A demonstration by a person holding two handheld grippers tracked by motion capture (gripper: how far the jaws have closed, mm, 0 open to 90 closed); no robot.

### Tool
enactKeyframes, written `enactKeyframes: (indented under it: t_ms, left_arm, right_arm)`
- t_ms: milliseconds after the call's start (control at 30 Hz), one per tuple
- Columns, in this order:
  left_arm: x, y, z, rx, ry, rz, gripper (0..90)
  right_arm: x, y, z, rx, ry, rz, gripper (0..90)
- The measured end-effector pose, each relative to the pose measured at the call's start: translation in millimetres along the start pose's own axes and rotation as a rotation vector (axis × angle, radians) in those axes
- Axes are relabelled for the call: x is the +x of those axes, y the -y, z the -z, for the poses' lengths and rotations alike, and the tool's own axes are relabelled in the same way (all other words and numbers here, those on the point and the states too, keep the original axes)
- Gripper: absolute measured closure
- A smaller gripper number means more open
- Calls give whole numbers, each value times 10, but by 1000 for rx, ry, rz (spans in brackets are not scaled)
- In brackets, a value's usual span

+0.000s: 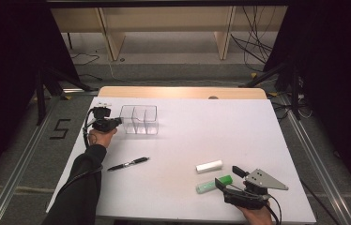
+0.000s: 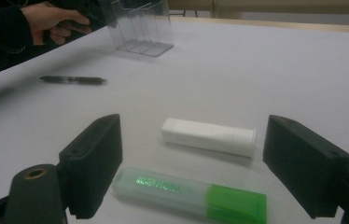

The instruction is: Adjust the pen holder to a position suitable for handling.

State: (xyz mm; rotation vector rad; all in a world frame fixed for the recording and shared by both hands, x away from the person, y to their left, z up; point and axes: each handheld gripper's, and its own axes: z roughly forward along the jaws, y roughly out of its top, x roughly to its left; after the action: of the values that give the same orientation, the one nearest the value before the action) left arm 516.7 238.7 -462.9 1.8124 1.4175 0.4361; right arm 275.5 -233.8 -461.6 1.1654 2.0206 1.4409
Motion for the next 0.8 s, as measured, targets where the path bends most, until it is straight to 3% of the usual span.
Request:
enactKeyframes:
  t_ms: [800]
  left_arm:
    - [-585,-149,-278,11,70,-37,895]
  right_arm:
    - [-8,-3,13,2,0,0,207]
